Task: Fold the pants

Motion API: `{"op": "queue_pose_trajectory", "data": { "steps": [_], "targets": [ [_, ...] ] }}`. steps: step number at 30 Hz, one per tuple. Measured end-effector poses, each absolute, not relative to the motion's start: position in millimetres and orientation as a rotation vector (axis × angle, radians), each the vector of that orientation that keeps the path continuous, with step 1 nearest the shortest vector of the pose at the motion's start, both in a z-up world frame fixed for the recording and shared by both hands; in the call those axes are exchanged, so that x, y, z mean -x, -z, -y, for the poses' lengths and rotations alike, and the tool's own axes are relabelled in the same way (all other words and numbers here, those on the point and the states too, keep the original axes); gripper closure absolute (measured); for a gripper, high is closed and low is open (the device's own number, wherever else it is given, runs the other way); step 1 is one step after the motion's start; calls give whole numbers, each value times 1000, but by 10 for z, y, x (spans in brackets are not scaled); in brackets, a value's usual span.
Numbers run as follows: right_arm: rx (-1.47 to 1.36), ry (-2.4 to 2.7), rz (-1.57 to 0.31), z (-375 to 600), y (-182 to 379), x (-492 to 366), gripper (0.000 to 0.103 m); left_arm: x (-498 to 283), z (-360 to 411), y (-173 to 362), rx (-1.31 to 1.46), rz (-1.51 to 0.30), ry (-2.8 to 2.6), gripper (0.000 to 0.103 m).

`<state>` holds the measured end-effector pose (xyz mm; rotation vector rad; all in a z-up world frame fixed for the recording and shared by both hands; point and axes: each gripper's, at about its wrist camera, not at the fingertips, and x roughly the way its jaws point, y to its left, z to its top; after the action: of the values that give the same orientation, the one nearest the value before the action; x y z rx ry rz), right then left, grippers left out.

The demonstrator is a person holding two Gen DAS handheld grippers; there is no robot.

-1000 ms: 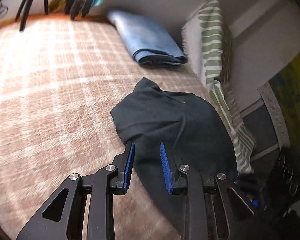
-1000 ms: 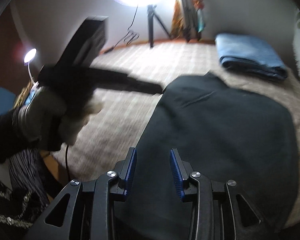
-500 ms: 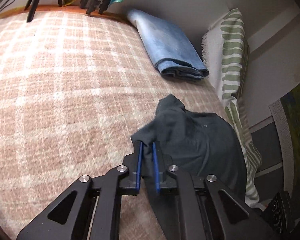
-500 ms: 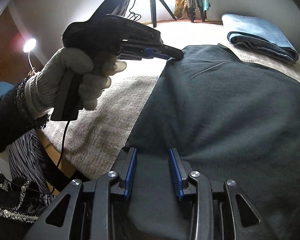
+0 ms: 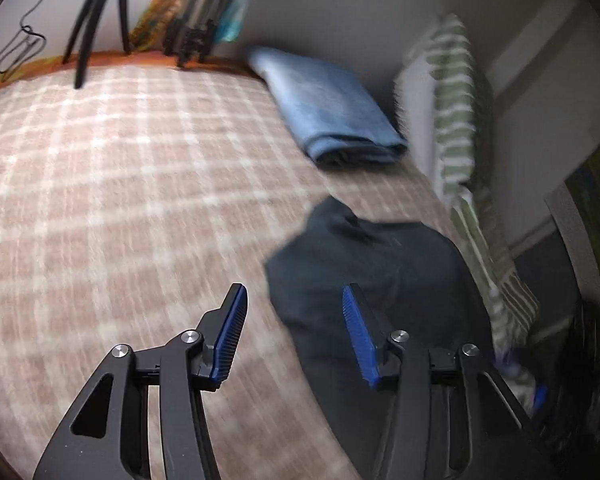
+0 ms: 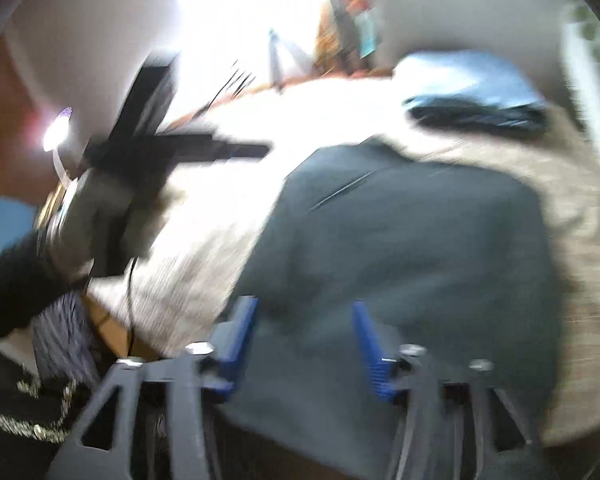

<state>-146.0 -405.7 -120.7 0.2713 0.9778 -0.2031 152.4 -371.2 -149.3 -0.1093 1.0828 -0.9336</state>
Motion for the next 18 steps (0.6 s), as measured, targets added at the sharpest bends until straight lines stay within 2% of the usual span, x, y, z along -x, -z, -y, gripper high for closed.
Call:
{"op": "queue_pose_trajectory", "data": {
  "steps": [1,4,11,18],
  "targets": [
    [-293,246,-942,4224,1084,1540,24,-1474,3704,1494,104,-1088,949,55],
    [-348,330,-885,4648,876,1675,18,-1354,3724,1543,112,-1116,982,55],
    [-537,365,-913,5579,997,1744,17,-1286,3772,1749,170,-1199,995,55],
    [-680,256,-932,5874,1353,1702,16,-1293,3794,1852,179,-1220,998,55]
  ]
}}
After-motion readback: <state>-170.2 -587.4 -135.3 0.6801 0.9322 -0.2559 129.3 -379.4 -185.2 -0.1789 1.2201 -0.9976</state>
